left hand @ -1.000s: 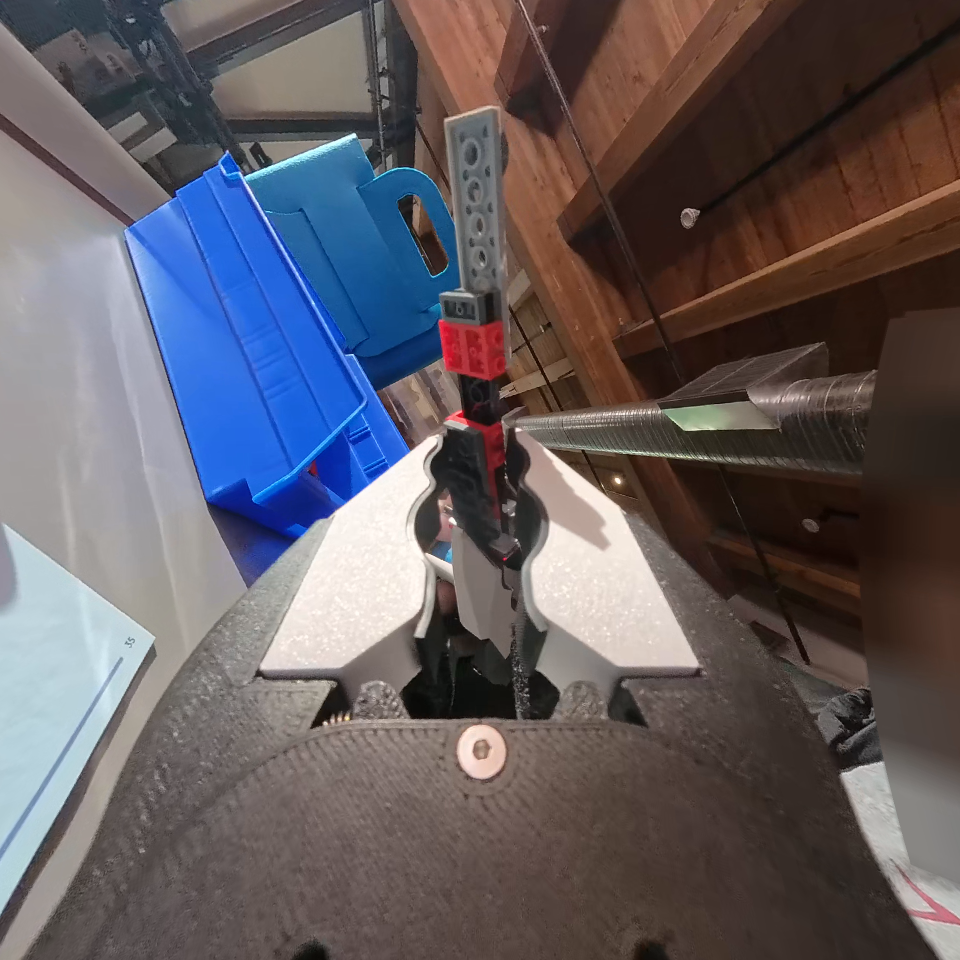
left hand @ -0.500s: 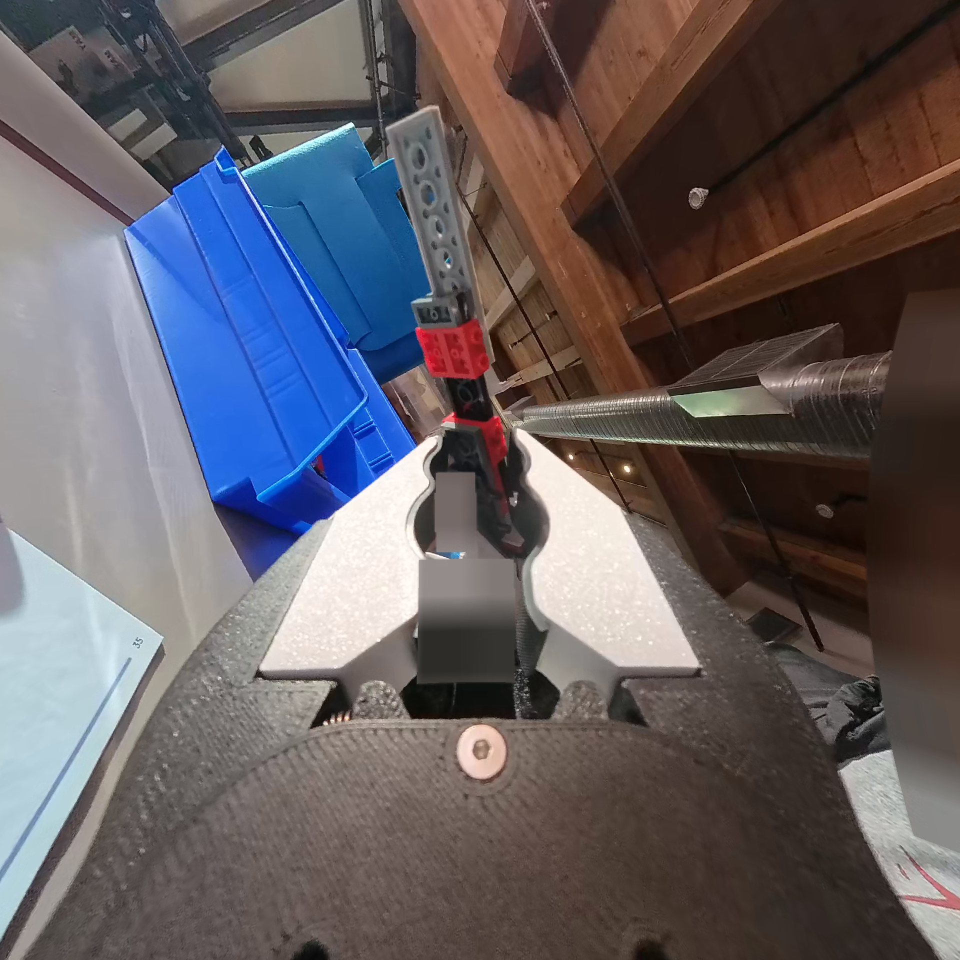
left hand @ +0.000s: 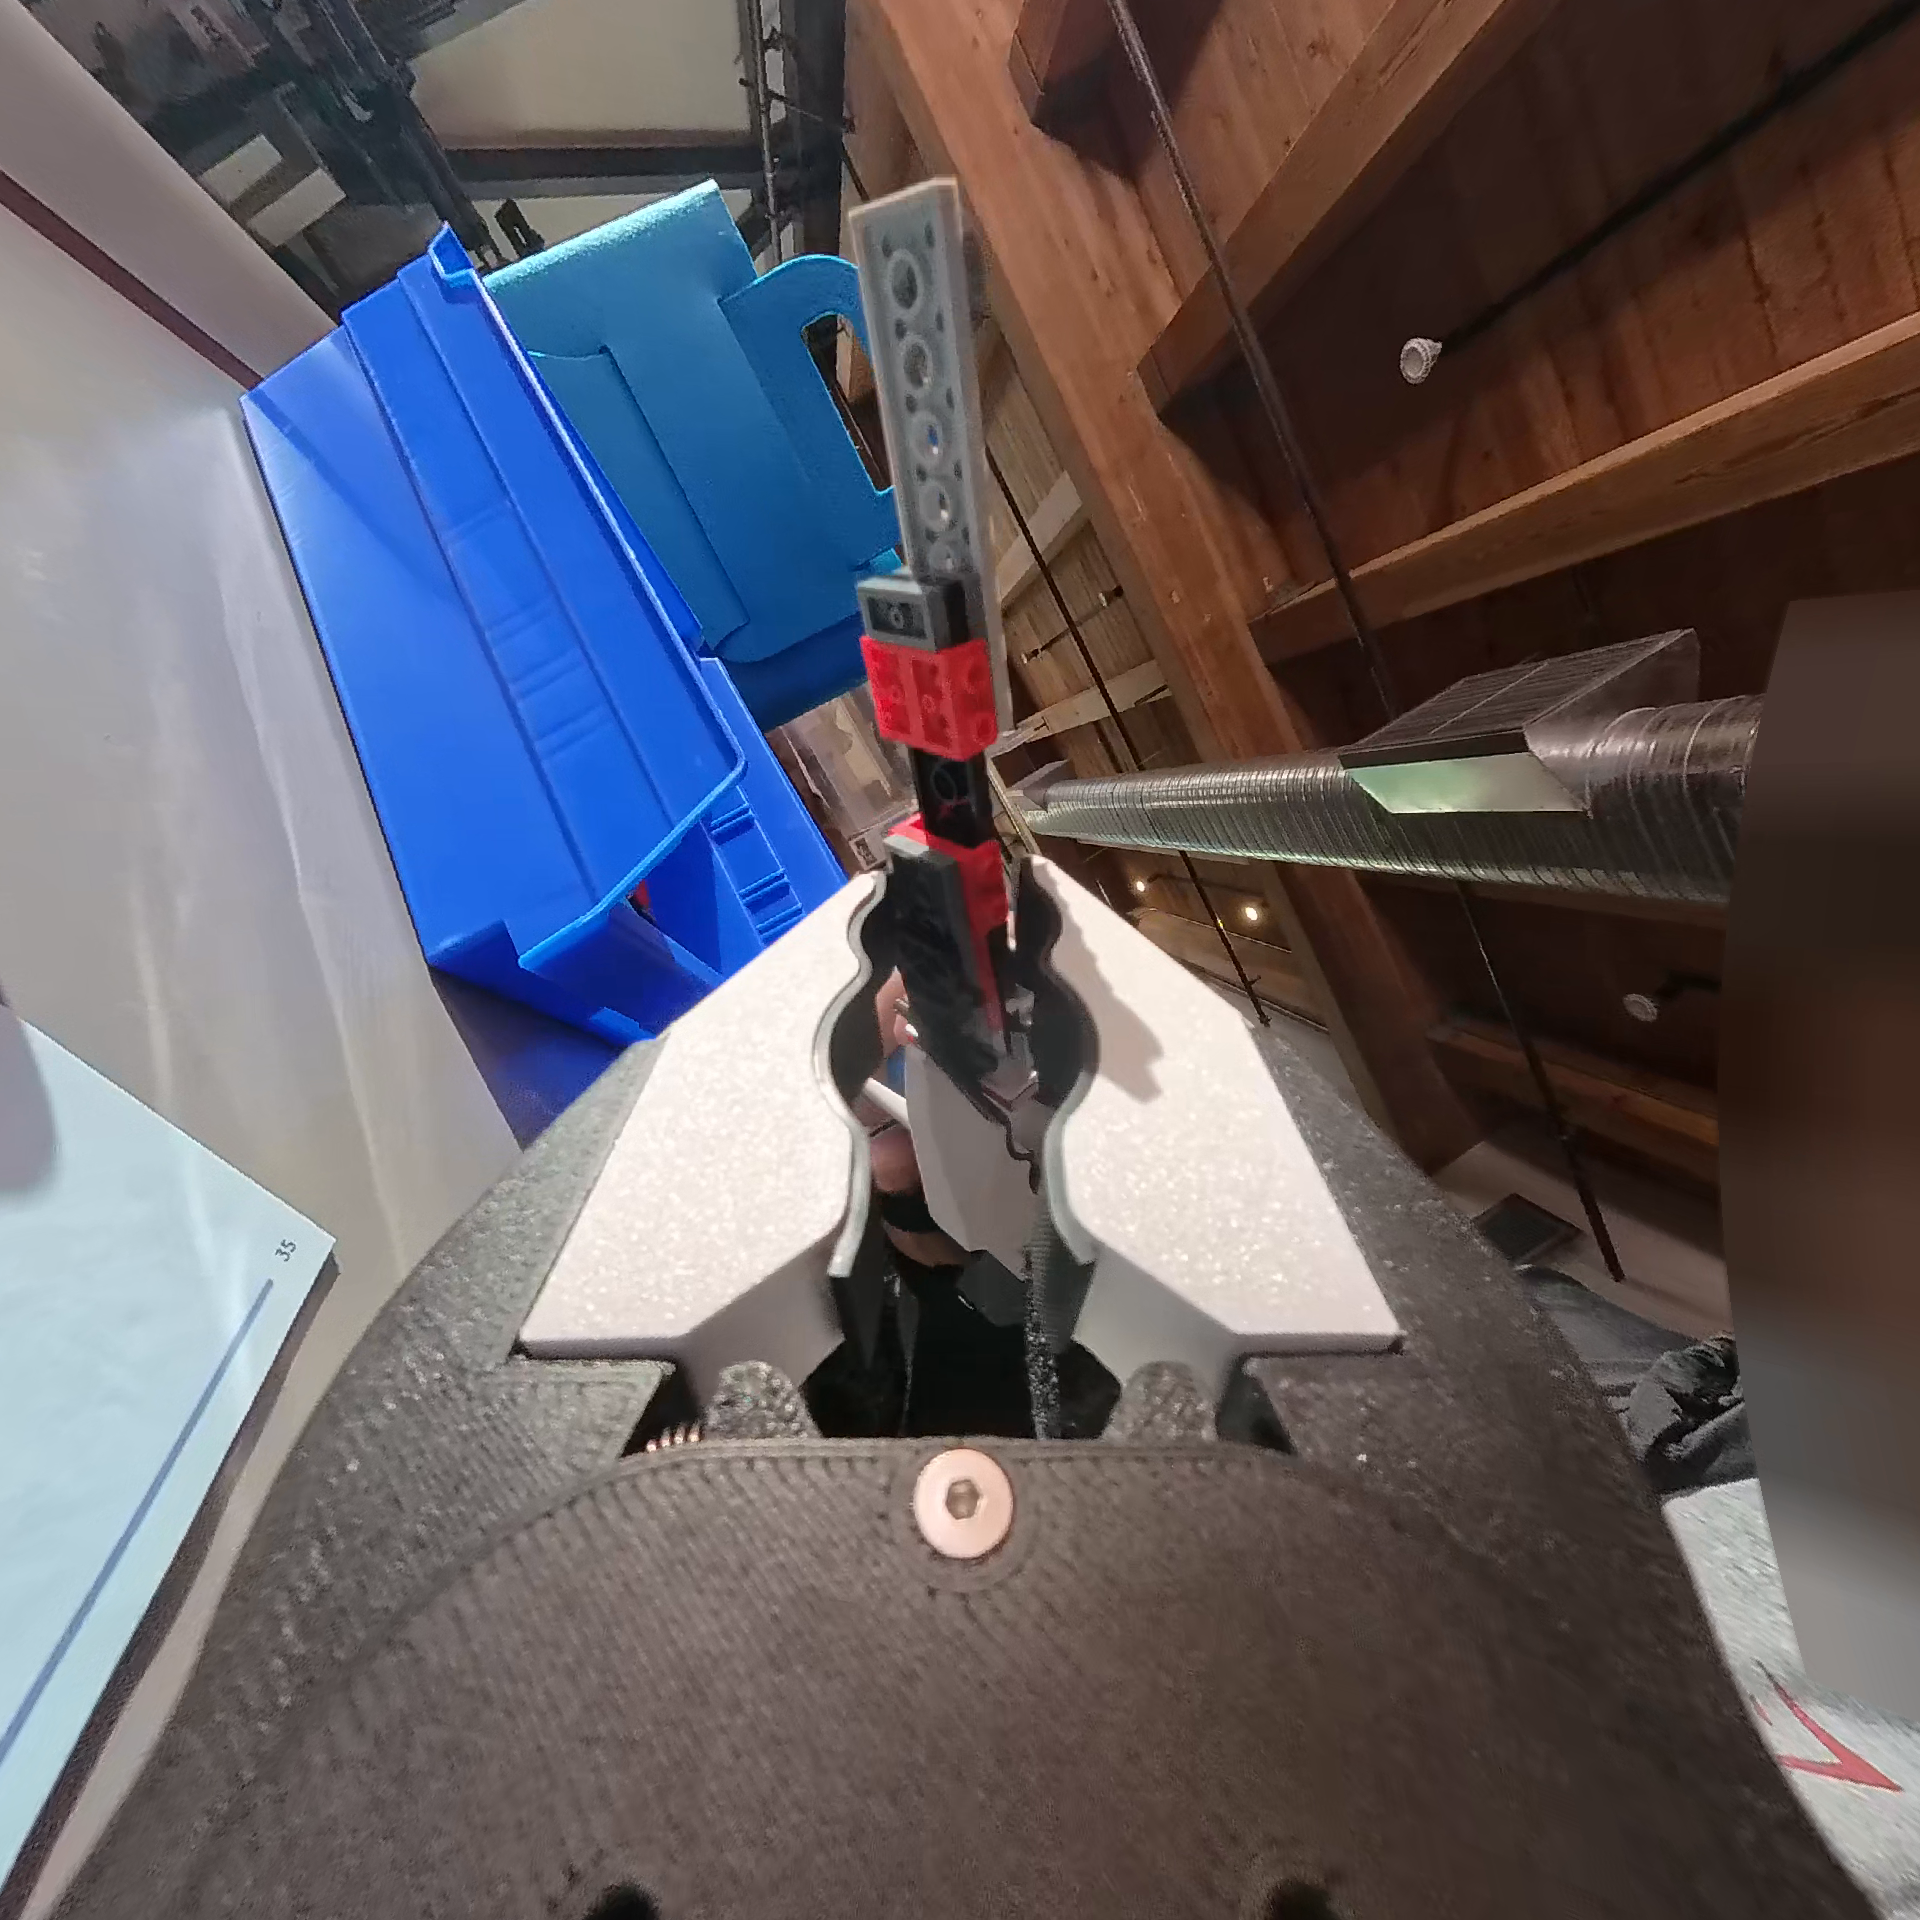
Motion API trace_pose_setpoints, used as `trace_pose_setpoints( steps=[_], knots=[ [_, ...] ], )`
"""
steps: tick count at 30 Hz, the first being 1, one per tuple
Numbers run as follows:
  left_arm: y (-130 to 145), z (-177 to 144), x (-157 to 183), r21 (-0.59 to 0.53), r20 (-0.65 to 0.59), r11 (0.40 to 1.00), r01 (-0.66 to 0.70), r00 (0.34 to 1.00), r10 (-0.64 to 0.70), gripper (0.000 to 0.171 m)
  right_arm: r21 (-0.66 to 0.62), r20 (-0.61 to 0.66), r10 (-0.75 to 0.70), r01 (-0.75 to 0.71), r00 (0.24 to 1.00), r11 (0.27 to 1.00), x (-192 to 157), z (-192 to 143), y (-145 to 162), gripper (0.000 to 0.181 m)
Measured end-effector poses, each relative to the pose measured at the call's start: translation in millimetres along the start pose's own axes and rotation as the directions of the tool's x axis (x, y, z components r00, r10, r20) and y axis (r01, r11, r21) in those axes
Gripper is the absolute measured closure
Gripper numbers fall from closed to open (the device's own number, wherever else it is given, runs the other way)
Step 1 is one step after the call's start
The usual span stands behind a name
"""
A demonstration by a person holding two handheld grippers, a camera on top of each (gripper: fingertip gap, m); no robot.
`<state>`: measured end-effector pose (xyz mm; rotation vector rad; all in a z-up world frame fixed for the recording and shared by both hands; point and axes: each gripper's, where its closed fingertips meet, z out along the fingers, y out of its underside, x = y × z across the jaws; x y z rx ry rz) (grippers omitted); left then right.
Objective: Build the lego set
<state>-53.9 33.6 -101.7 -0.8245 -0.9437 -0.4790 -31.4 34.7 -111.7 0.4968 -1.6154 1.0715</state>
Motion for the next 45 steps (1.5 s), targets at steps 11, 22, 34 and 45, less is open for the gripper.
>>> trace_pose_setpoints(
  steps=[11, 22, 34, 45],
  knots=[
    [-1, -8, -16, -0.036, 0.146, 0.999, -0.026, 0.989, 0.031, 0.154, -0.02, 0.019, -0.138, 0.138, 0.99, 0.99, -13, 2, -2, 0.153],
    [8, -8, -26, -0.059, 0.163, 0.997, 0.046, 0.986, -0.036, 0.153, -0.002, 0.026, -0.168, 0.168, 0.985, 0.986, -19, 2, -6, 0.157],
    [7, -9, -29, -0.042, 0.158, 0.999, 0.003, 0.987, 0.004, 0.158, -0.014, 0.057, -0.169, 0.17, 0.984, 0.985, -28, 5, -4, 0.155],
    [-3, -9, -20, 0.024, 0.103, 0.999, -0.035, 0.994, 0.033, 0.158, -0.008, 0.078, 0.044, -0.044, 0.996, 0.999, -20, 4, -3, 0.147]
  ],
)
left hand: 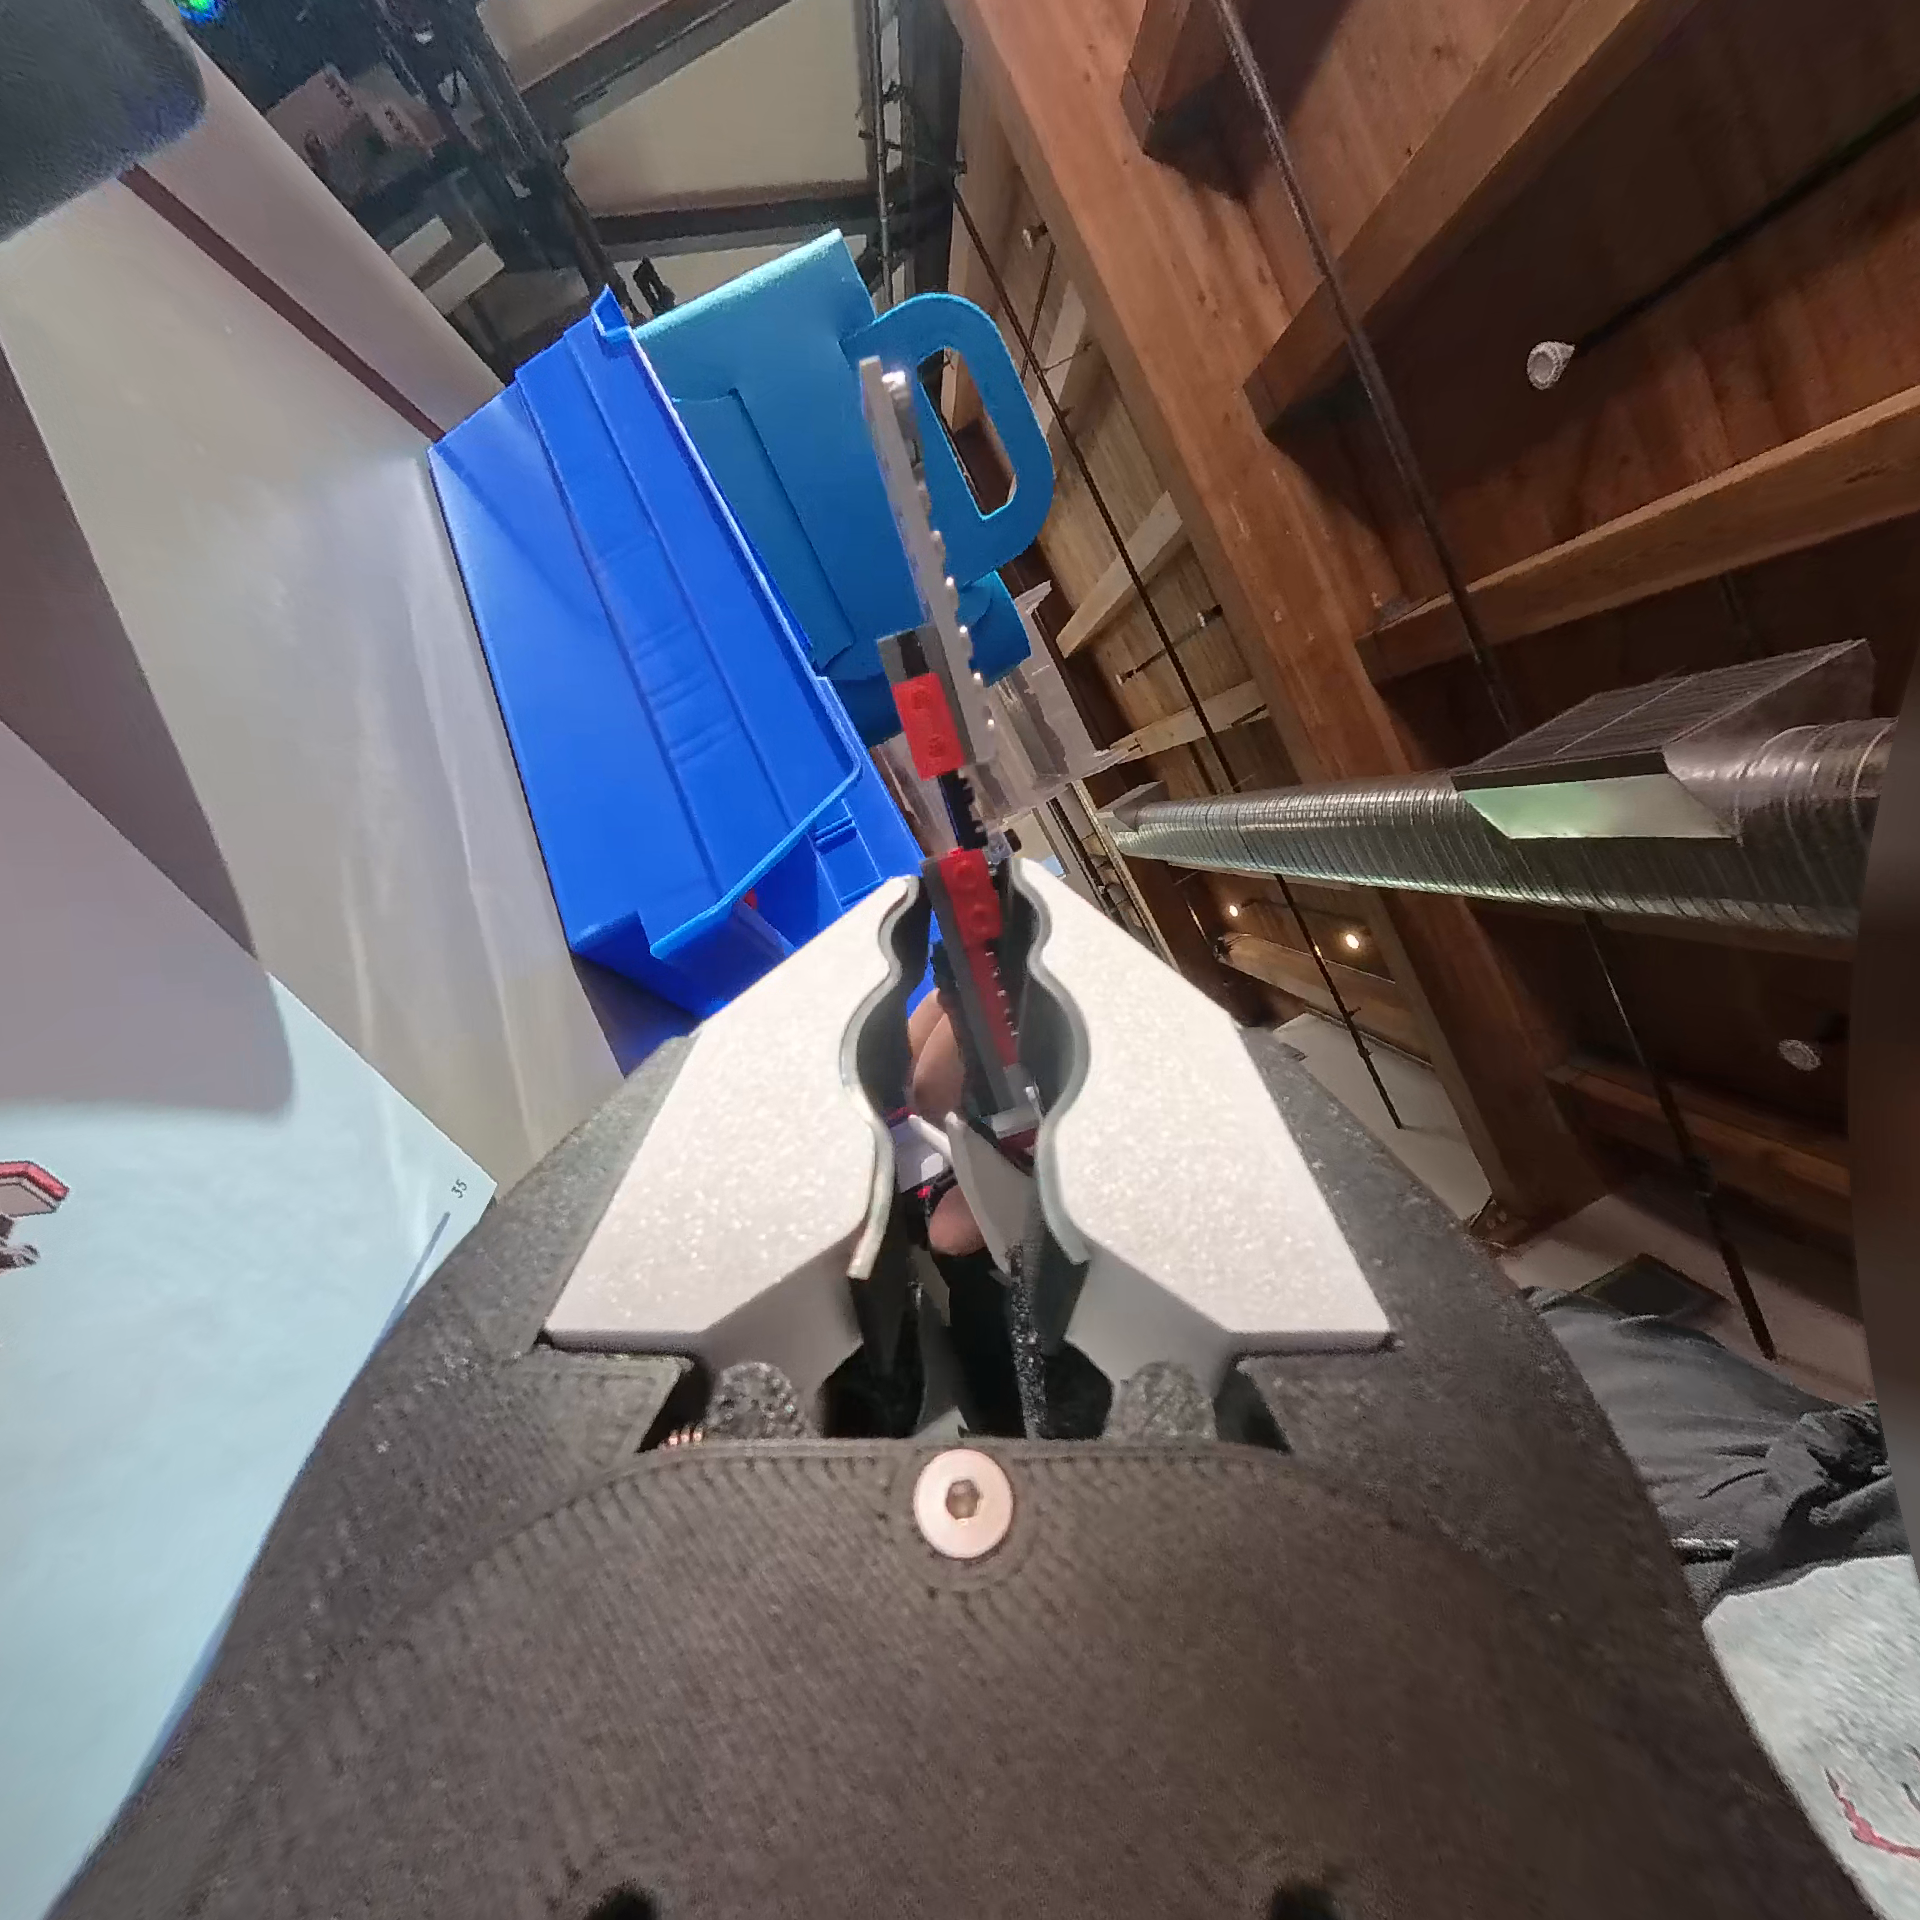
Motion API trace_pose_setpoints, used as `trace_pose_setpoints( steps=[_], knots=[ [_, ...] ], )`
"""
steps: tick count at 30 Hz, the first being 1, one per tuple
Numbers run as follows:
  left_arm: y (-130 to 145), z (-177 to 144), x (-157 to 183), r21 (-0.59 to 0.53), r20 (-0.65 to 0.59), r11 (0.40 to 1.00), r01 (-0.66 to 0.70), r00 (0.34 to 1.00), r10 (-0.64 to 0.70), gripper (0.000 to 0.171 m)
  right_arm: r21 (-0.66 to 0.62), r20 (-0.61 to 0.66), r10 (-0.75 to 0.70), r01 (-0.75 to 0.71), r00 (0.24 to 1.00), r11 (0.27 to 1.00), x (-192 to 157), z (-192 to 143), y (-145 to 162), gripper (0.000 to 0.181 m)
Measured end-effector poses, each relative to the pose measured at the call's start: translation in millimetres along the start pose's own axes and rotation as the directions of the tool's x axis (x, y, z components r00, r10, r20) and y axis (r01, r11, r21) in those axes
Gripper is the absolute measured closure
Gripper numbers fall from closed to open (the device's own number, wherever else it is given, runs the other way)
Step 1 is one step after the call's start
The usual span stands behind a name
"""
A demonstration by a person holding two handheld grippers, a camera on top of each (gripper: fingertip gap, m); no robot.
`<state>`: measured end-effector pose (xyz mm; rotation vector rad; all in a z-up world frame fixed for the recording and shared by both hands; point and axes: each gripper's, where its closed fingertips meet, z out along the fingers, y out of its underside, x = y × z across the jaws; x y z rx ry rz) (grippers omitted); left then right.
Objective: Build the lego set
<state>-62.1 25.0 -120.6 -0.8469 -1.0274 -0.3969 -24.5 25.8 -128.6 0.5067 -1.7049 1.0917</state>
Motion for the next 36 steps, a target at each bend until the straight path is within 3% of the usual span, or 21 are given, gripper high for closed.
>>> trace_pose_setpoints(
  steps=[4, 8, 11, 25, 36],
  knots=[
    [-10, -3, 4, 0.046, -0.029, 0.999, -0.008, 1.0, 0.01, 0.158, 0.038, 0.08, 0.201, -0.205, 0.976, 0.978, 2, -3, -7, 0.14],
    [-14, -5, 11, 0.057, -0.07, 0.998, -0.032, 0.997, 0.036, 0.158, 0.073, 0.176, 0.425, -0.442, 0.888, 0.894, 7, -6, -19, 0.132],
    [-14, -4, 14, 0.056, -0.082, 0.998, -0.042, 0.996, 0.046, 0.158, 0.071, 0.188, 0.517, -0.537, 0.835, 0.841, 14, -6, -18, 0.131],
    [-8, -1, 18, 0.03, -0.105, 0.998, -0.057, 0.993, 0.06, 0.158, 0.04, 0.209, 0.58, -0.599, 0.787, 0.799, 11, -1, -11, 0.154],
    [-8, -1, 19, 0.022, -0.102, 0.997, -0.08, 0.991, 0.081, 0.158, 0.042, 0.243, 0.613, -0.639, 0.752, 0.768, 11, -1, -11, 0.157]
  ],
)
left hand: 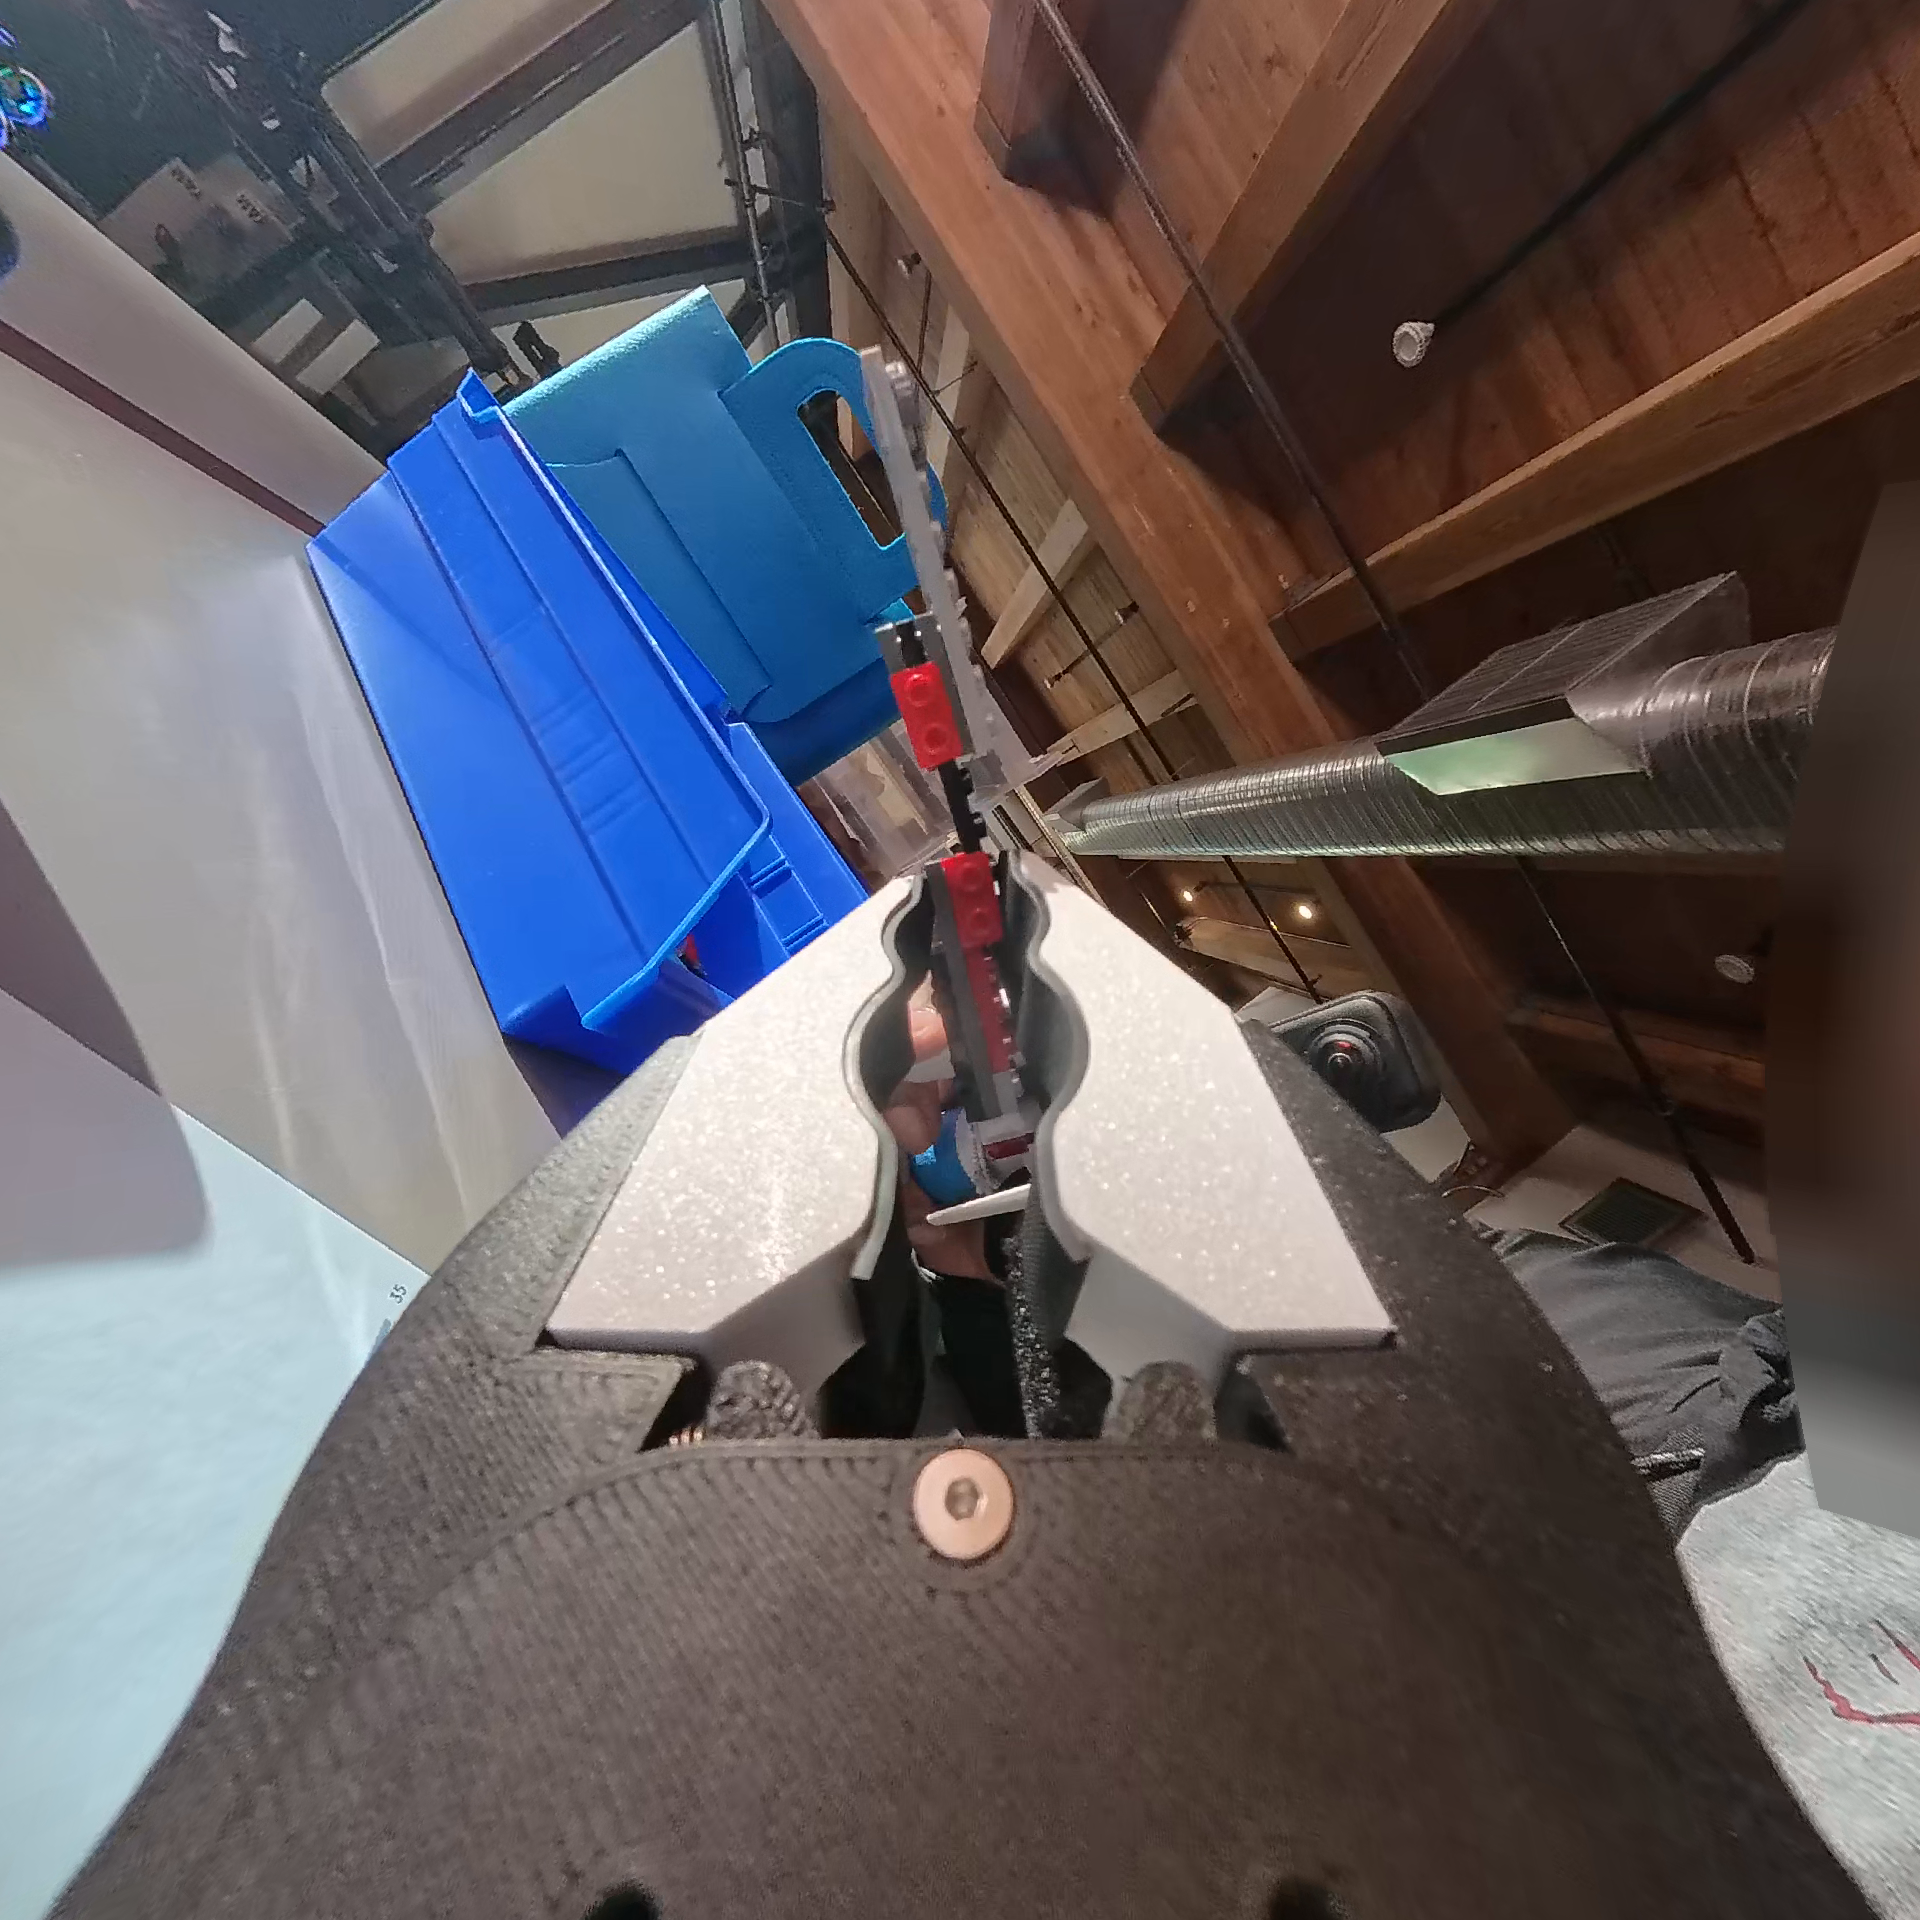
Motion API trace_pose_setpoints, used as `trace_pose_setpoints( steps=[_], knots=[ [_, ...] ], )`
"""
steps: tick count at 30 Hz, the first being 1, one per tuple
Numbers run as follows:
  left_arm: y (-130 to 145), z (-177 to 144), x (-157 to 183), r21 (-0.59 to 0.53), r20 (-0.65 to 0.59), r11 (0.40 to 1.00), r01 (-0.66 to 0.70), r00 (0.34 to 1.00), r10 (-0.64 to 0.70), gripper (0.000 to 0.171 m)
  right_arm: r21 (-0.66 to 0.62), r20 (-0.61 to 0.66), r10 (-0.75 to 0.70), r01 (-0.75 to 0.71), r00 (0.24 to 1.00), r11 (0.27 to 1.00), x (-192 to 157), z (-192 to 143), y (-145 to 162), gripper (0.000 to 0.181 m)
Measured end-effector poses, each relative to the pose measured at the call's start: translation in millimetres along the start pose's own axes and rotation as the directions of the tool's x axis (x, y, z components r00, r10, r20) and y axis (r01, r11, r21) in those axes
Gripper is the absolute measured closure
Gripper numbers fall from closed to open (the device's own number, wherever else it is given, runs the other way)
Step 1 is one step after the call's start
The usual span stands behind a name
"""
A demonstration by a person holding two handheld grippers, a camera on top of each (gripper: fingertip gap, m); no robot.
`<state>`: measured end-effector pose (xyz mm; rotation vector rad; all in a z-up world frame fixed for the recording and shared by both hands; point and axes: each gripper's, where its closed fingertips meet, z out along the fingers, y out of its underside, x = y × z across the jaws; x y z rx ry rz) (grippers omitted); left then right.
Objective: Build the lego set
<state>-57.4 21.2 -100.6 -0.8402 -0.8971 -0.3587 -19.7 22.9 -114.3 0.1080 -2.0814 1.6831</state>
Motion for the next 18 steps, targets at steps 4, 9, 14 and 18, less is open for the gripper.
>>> trace_pose_setpoints(
  steps=[4, 9, 14, 18],
  knots=[
    [-0.5, -0.1, 0.8, 0.002, -0.002, 1.0, -0.004, 1.0, 0.004, 0.158, 0.003, 0.004, 0.008, -0.008, 1.0, 1.0, 0.0, 0.3, 0.0, 0.158],
    [-0.6, -0.4, 0.5, 0.003, -0.001, 1.0, -0.001, 1.0, 0.001, 0.158, 0.004, 0.01, 0.018, -0.018, 1.0, 1.0, -0.2, 0.7, 1.0, 0.159],
    [-2.7, -1.3, -0.5, 0.02, 0.01, 1.0, -0.013, 1.0, 0.013, 0.158, -0.017, 0.015, 0.031, -0.03, 0.999, 0.999, -0.7, 1.9, 4.7, 0.162],
    [-9.7, -4.8, -1.6, 0.059, 0.026, 0.998, -0.027, 0.999, 0.026, 0.158, -0.021, 0.045, 0.11, -0.109, 0.993, 0.994, -2.6, 2.3, 4.0, 0.154]
  ],
)
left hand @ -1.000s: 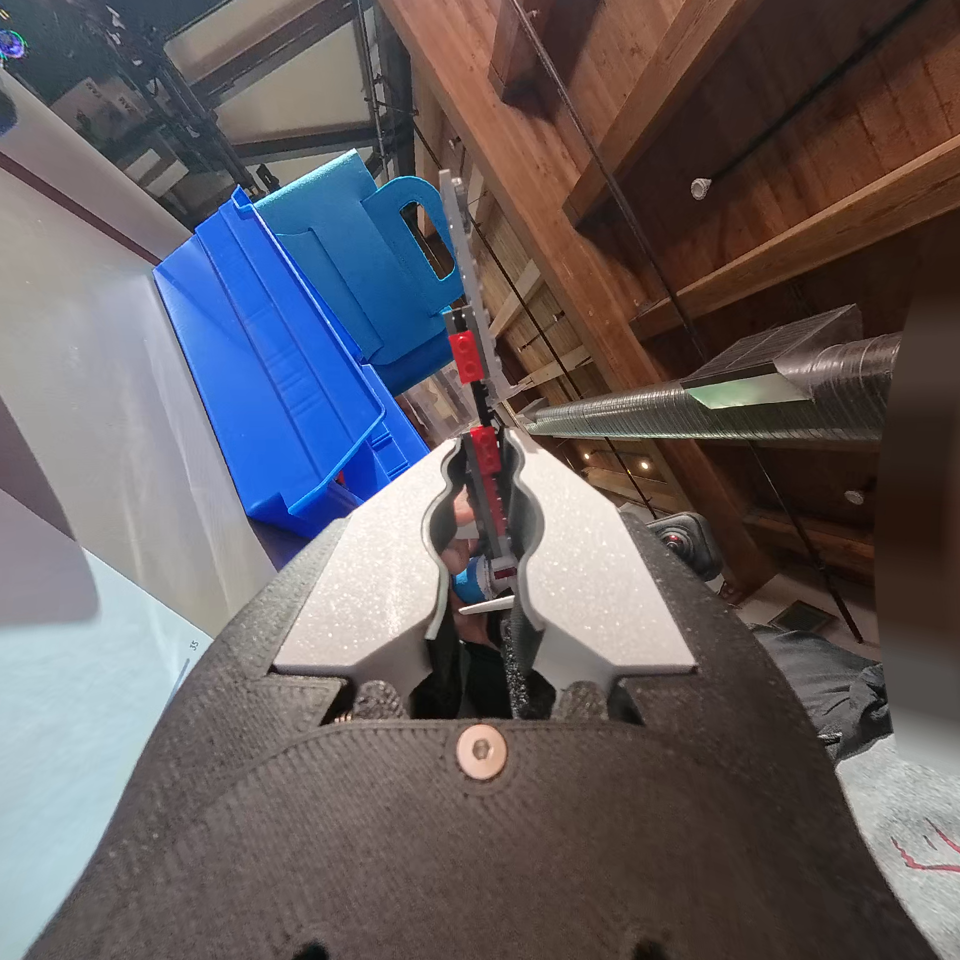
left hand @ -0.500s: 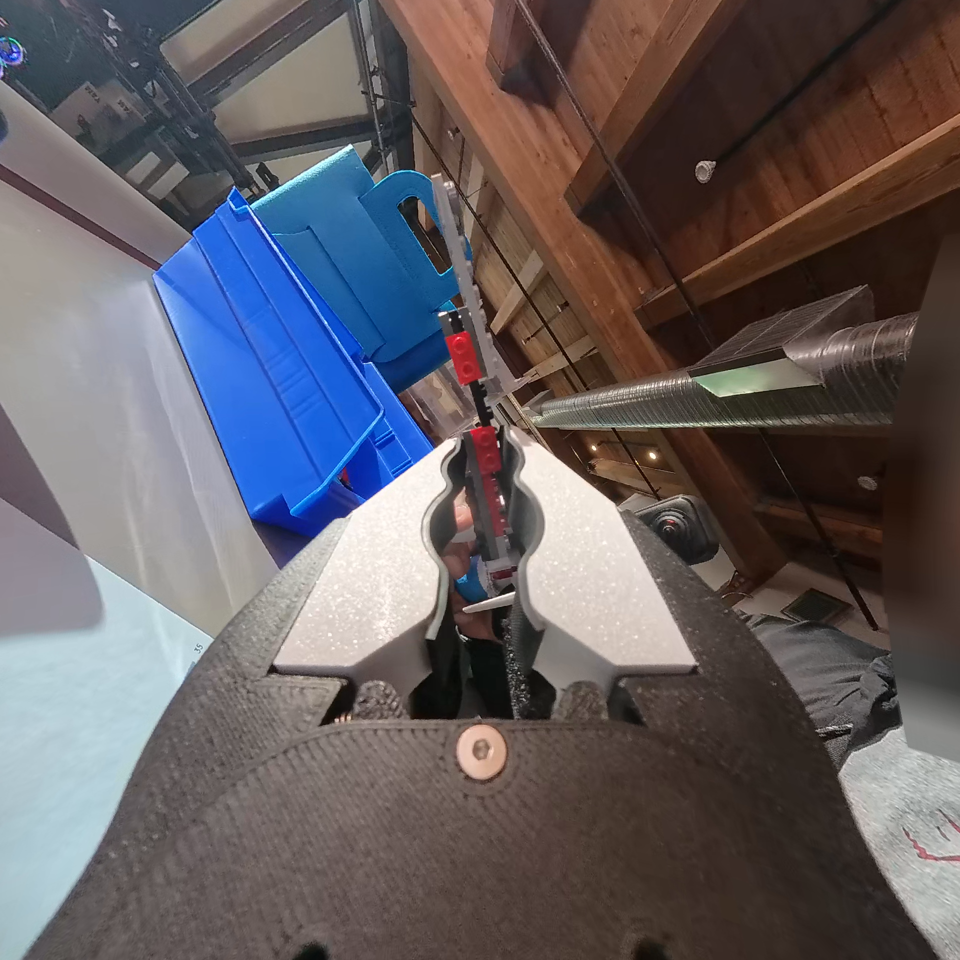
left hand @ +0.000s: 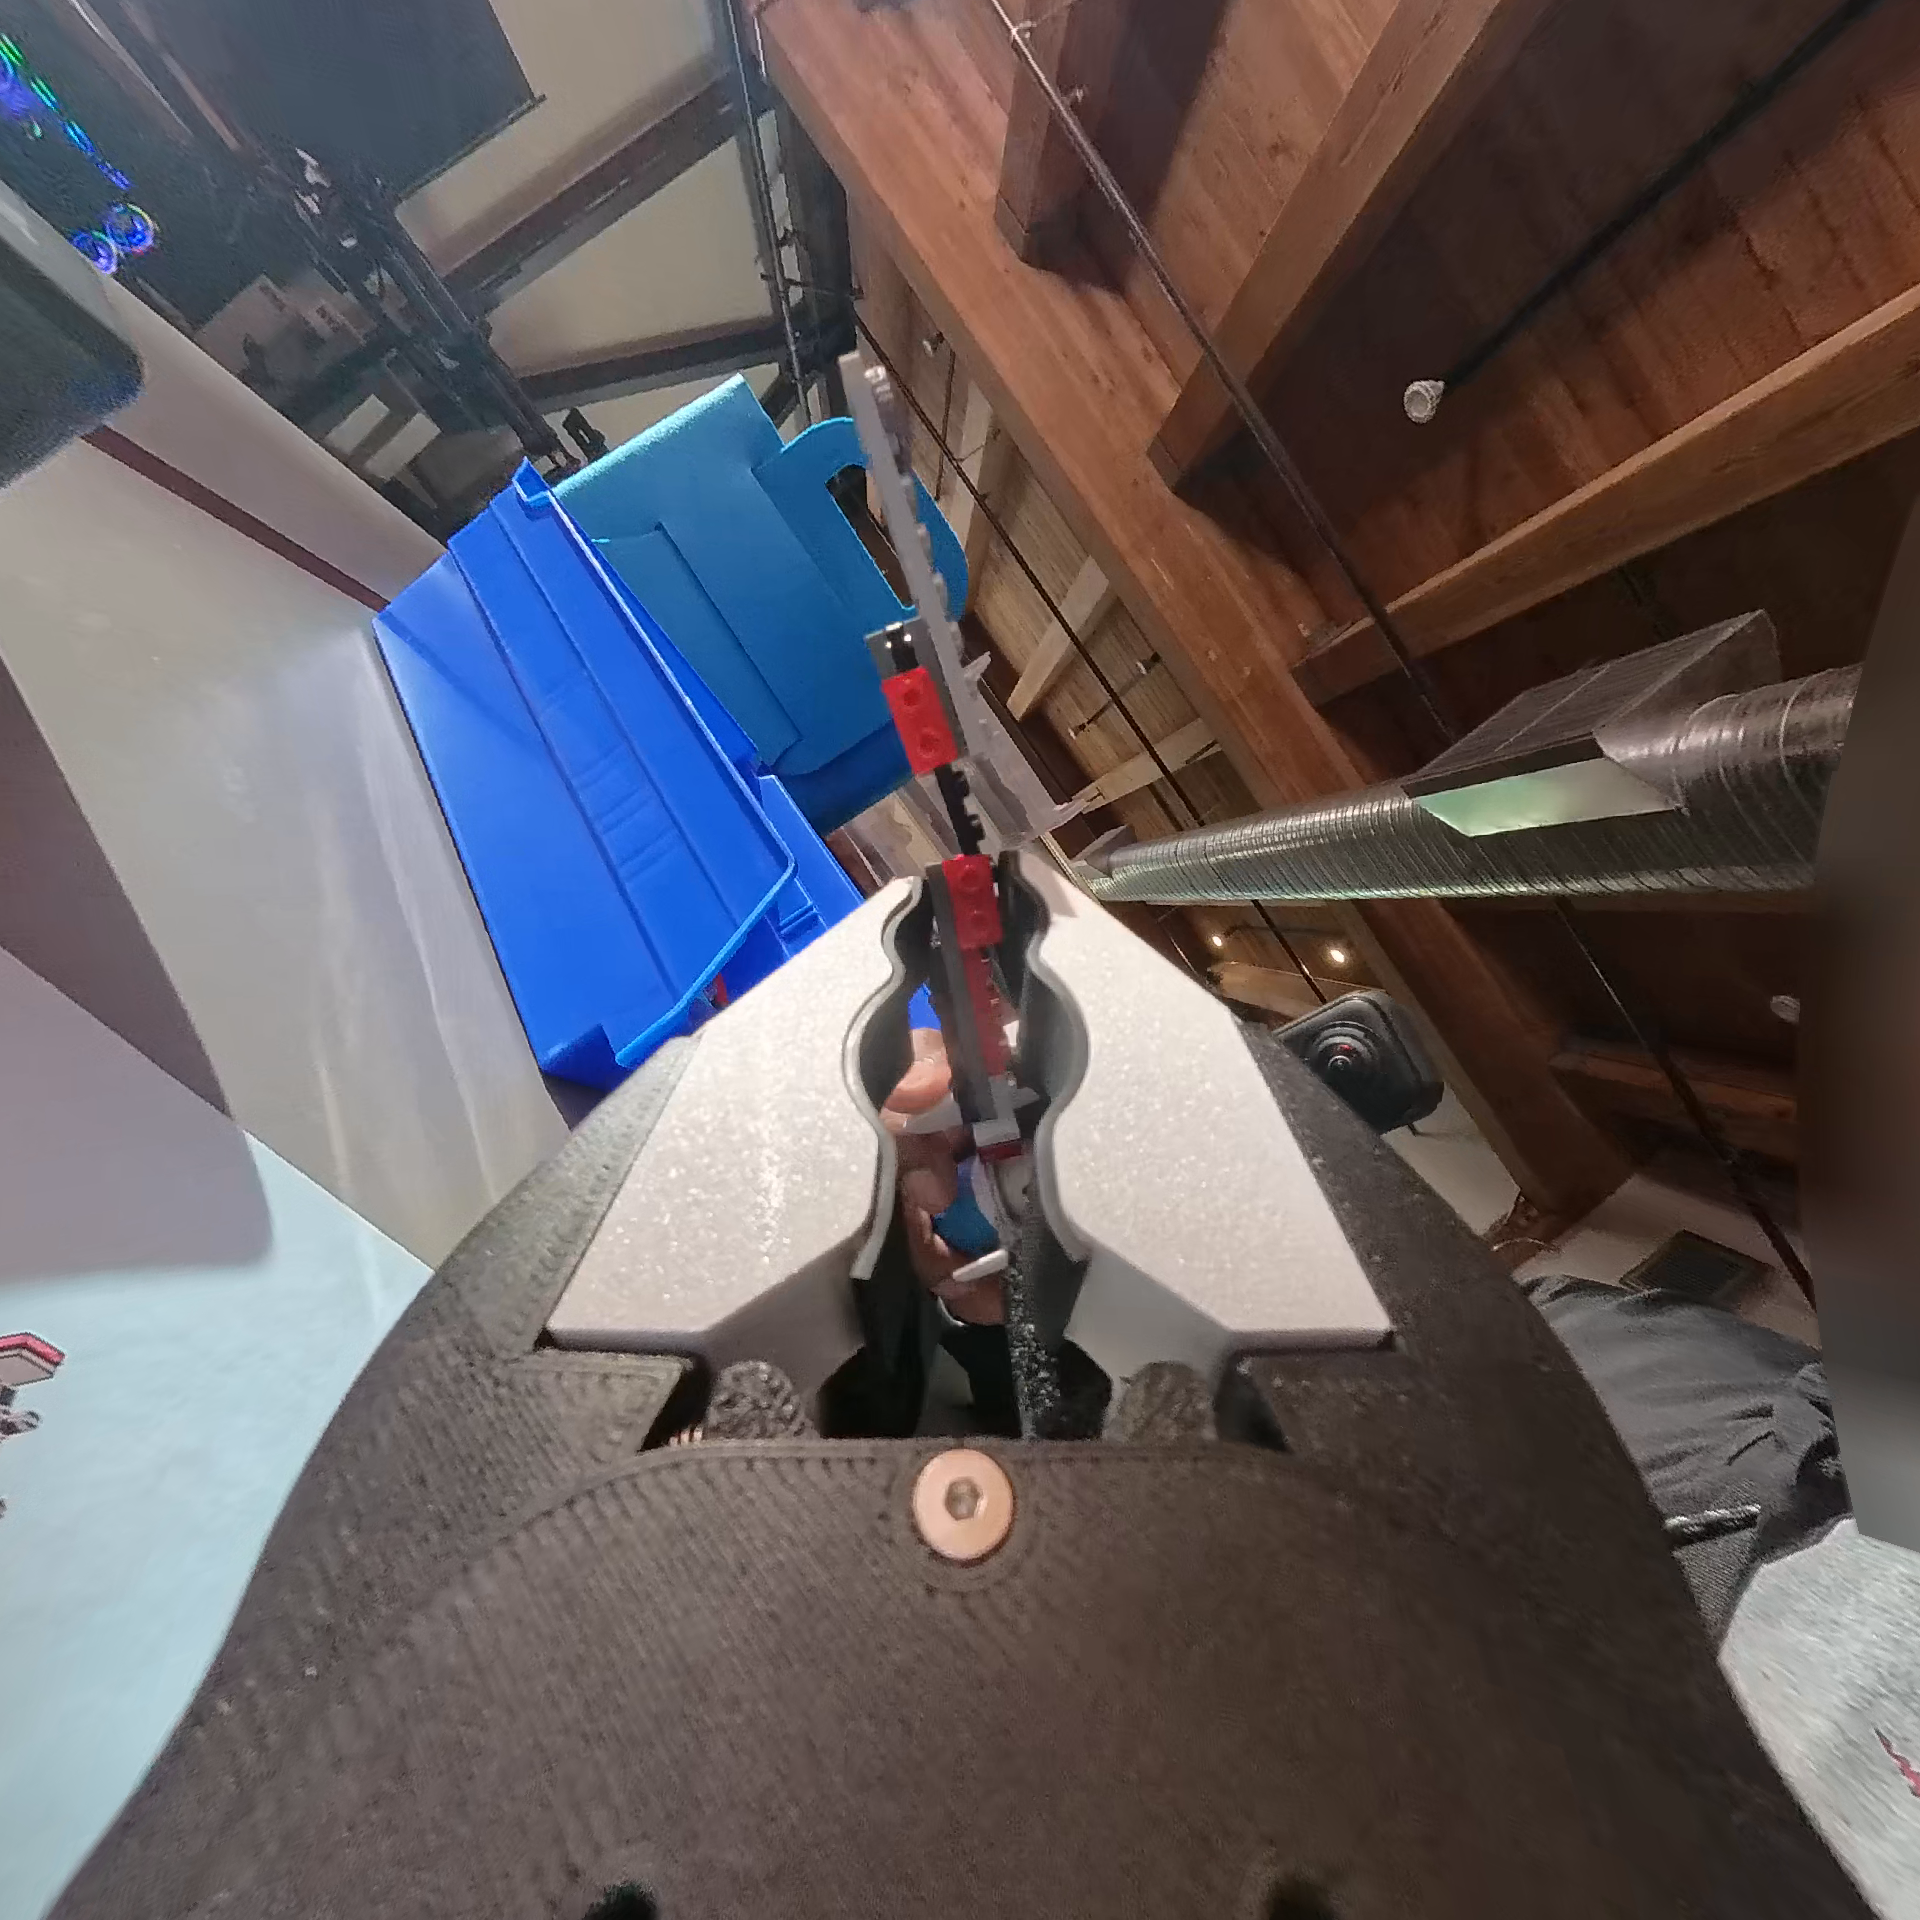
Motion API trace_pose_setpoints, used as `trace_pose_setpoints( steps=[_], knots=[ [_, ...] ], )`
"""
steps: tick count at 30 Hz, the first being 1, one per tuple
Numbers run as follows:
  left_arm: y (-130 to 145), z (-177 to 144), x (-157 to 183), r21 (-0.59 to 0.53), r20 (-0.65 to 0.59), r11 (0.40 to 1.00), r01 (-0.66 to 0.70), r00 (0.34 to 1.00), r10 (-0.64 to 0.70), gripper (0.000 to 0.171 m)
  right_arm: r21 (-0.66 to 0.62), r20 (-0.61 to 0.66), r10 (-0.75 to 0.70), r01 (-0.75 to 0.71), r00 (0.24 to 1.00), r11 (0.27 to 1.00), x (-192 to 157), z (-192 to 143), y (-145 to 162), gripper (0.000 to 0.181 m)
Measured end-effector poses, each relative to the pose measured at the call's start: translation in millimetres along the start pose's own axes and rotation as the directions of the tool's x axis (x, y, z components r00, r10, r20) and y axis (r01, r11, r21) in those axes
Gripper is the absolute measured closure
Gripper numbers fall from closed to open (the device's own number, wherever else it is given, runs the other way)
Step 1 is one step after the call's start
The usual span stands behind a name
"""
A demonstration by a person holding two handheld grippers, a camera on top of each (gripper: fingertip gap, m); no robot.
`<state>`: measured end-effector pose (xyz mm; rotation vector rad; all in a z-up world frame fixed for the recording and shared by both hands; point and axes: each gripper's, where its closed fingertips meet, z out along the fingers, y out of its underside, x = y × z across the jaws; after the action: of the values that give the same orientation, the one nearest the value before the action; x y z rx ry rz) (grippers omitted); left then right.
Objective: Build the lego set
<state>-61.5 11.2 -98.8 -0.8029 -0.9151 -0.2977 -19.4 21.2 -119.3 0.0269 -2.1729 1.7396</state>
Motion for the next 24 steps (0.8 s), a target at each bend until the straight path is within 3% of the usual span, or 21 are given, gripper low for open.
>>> trace_pose_setpoints(
  steps=[5, 12, 24],
  knots=[
    [-3, 0, 3, 0.009, 0.0, 0.999, -0.039, 0.999, 0.039, 0.158, 0.011, 0.071, 0.24, -0.242, 0.968, 0.97, 1, -1, -6, 0.143],
    [3, 3, 9, -0.021, -0.015, 0.996, -0.085, 0.996, 0.085, 0.158, 0.027, 0.196, 0.57, -0.586, 0.798, 0.81, 9, -7, -15, 0.134],
    [23, 12, 19, -0.111, -0.05, 0.981, -0.157, 0.987, 0.152, 0.158, -0.02, 0.297, 0.73, -0.76, 0.616, 0.65, 10, -9, -16, 0.136]
  ],
)
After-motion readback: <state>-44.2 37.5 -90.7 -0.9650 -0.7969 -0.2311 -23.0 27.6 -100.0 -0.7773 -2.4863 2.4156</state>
